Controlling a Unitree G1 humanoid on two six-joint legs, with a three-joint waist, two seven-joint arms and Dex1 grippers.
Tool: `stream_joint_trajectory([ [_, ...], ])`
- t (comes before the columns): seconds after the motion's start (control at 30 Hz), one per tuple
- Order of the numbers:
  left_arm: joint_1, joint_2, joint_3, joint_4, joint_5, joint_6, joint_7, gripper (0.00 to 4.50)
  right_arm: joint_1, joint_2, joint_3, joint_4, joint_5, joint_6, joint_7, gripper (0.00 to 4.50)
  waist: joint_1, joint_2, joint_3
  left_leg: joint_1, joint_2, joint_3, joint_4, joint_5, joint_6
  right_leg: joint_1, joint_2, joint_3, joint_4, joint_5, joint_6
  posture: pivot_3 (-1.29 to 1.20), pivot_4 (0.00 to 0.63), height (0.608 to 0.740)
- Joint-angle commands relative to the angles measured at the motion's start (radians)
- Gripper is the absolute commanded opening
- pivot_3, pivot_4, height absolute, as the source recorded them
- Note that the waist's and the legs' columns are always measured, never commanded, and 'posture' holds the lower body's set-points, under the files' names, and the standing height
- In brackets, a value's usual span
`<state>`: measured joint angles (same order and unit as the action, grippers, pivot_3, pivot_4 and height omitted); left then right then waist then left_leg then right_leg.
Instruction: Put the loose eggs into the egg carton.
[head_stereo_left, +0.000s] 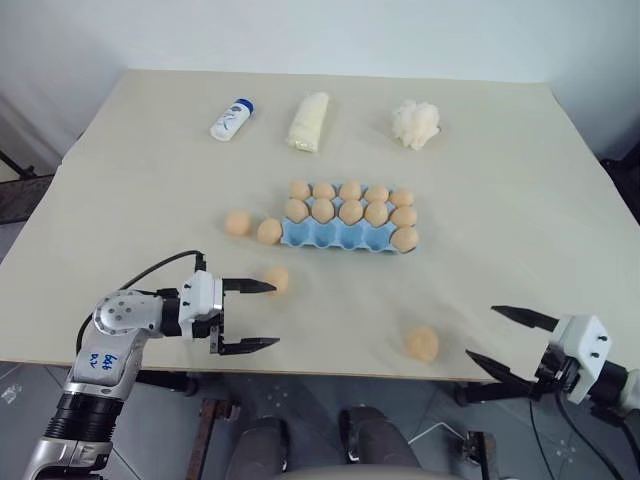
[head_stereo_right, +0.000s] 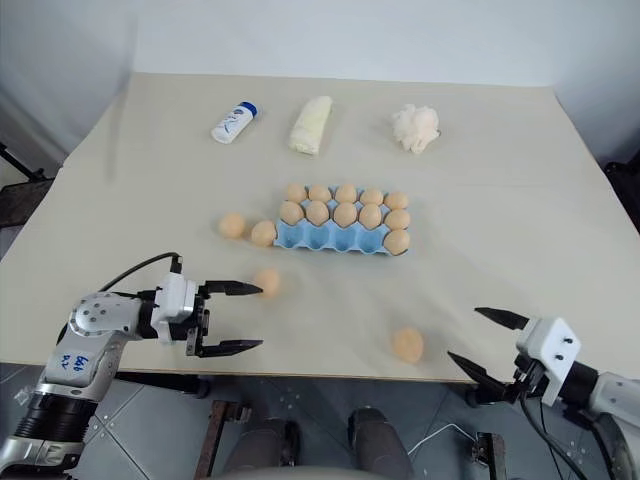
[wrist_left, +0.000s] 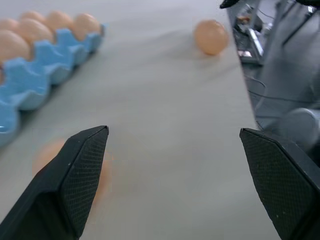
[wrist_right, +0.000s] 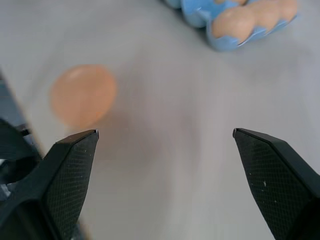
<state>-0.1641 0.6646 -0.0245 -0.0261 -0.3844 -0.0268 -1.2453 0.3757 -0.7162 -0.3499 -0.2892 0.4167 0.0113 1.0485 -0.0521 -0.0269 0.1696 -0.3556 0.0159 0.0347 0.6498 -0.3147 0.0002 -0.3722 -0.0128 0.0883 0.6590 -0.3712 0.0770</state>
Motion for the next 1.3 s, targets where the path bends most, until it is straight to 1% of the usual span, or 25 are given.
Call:
stream_joint_trajectory([
  [0.03,-0.003,0.000,0.006,-0.024,-0.002,-0.009,0.006,4.46,-0.066,-0.002,0.058,-0.045,0.003,0.027,-0.015,4.50,-0.005,0.000,0.000,0.000,0.000,0.000,0.000,0.000,0.000,0.000,0.000,0.000,0.000,0.000,0.000,0.00,0.150,0.740],
  [0.13,0.005,0.004,0.012,-0.028,-0.001,-0.008,0.015,4.46,-0.141,0.004,0.142,-0.023,-0.015,0.051,-0.015,4.50,-0.003,0.000,0.000,0.000,0.000,0.000,0.000,0.000,0.000,-0.001,0.000,0.000,0.000,0.000,0.000,0.00,0.150,0.740],
  [0.27,0.023,0.011,0.025,-0.033,-0.001,-0.009,0.026,4.46,-0.227,0.030,0.249,0.049,-0.060,0.037,-0.007,4.50,-0.002,0.000,0.000,-0.001,0.000,-0.001,-0.001,0.000,0.000,-0.003,0.000,-0.001,0.000,0.000,0.000,0.00,0.150,0.740],
  [0.43,0.035,0.020,0.046,-0.045,-0.008,-0.002,0.048,4.46,-0.320,0.088,0.348,0.158,-0.115,0.001,-0.020,4.50,-0.001,0.000,0.000,-0.003,0.000,-0.001,-0.001,-0.001,0.000,-0.004,-0.001,-0.002,-0.002,0.000,0.000,0.00,0.150,0.740],
  [0.53,0.046,0.028,0.057,-0.050,-0.011,-0.002,0.054,4.50,-0.364,0.123,0.368,0.207,-0.136,-0.026,-0.042,3.95,-0.002,0.000,0.001,-0.003,0.000,-0.001,-0.001,-0.001,0.000,-0.004,-0.001,-0.002,-0.001,0.000,0.000,0.00,0.150,0.740],
  [0.77,0.066,0.024,0.074,-0.047,-0.013,0.001,0.070,4.50,-0.394,0.150,0.377,0.192,-0.117,-0.018,-0.053,1.52,-0.002,0.000,0.001,-0.003,0.000,-0.001,-0.001,-0.001,0.000,-0.004,-0.001,-0.002,-0.001,0.000,0.000,0.00,0.150,0.740],
  [0.8,0.069,0.023,0.074,-0.047,-0.012,-0.001,0.073,4.50,-0.399,0.156,0.379,0.183,-0.118,-0.012,-0.062,1.23,-0.002,0.000,0.001,-0.003,0.000,-0.001,-0.001,-0.001,0.000,-0.004,-0.001,-0.002,-0.001,0.000,0.000,0.00,0.150,0.740],
  [0.9,0.078,0.020,0.073,-0.051,-0.015,0.000,0.079,4.50,-0.407,0.161,0.381,0.165,-0.127,0.010,-0.085,1.23,-0.003,0.000,0.001,-0.003,0.000,-0.001,-0.001,-0.001,0.000,-0.004,-0.001,-0.002,-0.001,0.000,0.000,0.00,0.150,0.740],
  [0.93,0.082,0.019,0.074,-0.056,-0.017,0.001,0.082,4.50,-0.405,0.153,0.365,0.149,-0.097,0.048,-0.084,1.23,-0.003,0.000,0.001,-0.003,0.000,-0.001,-0.001,-0.001,0.000,-0.004,-0.001,-0.002,-0.001,0.000,0.000,0.00,0.150,0.740],
  [0.97,0.085,0.019,0.074,-0.059,-0.017,0.002,0.085,4.50,-0.404,0.147,0.353,0.136,-0.075,0.076,-0.082,1.65,-0.003,0.000,0.001,-0.003,0.000,-0.001,-0.001,-0.001,0.000,-0.004,-0.001,-0.002,-0.001,0.000,0.000,0.00,0.150,0.740],
  [1.03,0.093,0.021,0.077,-0.060,-0.017,0.001,0.089,4.50,-0.399,0.121,0.342,0.117,-0.067,0.091,-0.067,2.19,-0.003,0.000,0.001,-0.003,0.000,-0.001,-0.001,-0.001,0.000,-0.004,-0.001,-0.002,-0.001,0.000,0.000,0.00,0.150,0.740],
  [1.13,0.098,0.024,0.079,-0.061,-0.016,0.000,0.093,4.50,-0.403,0.117,0.332,0.109,-0.071,0.090,-0.087,3.26,-0.002,0.000,0.001,-0.003,0.000,-0.001,-0.002,-0.001,0.000,-0.004,-0.001,-0.002,-0.002,0.000,0.000,0.00,0.150,0.740],
  [1.2,0.099,0.022,0.086,-0.060,-0.021,0.007,0.100,4.50,-0.448,0.133,0.350,0.103,-0.071,0.090,-0.086,3.92,-0.004,0.001,0.001,-0.003,0.000,-0.001,-0.002,-0.001,0.000,-0.004,-0.001,-0.002,-0.002,0.000,0.000,0.00,0.150,0.740],
  [1.23,0.098,0.019,0.090,-0.059,-0.027,0.014,0.107,4.50,-0.495,0.161,0.372,0.107,-0.072,0.095,-0.094,4.26,-0.009,0.001,0.001,-0.003,0.000,-0.001,-0.002,-0.001,0.000,-0.004,-0.001,-0.002,-0.002,0.000,0.000,0.00,0.150,0.740],
  [1.27,0.096,0.016,0.093,-0.058,-0.030,0.019,0.111,4.50,-0.530,0.182,0.387,0.112,-0.072,0.099,-0.100,4.47,-0.013,0.001,0.001,-0.003,0.000,-0.001,-0.001,-0.001,0.000,-0.004,-0.001,-0.002,-0.001,0.000,0.000,0.00,0.150,0.740],
  [1.3,0.093,0.014,0.096,-0.058,-0.033,0.023,0.115,4.50,-0.558,0.198,0.405,0.122,-0.081,0.104,-0.105,4.47,-0.016,0.001,0.001,-0.003,0.000,-0.001,-0.001,-0.001,0.000,-0.004,-0.001,-0.001,-0.001,0.000,0.000,0.00,0.150,0.740],
])
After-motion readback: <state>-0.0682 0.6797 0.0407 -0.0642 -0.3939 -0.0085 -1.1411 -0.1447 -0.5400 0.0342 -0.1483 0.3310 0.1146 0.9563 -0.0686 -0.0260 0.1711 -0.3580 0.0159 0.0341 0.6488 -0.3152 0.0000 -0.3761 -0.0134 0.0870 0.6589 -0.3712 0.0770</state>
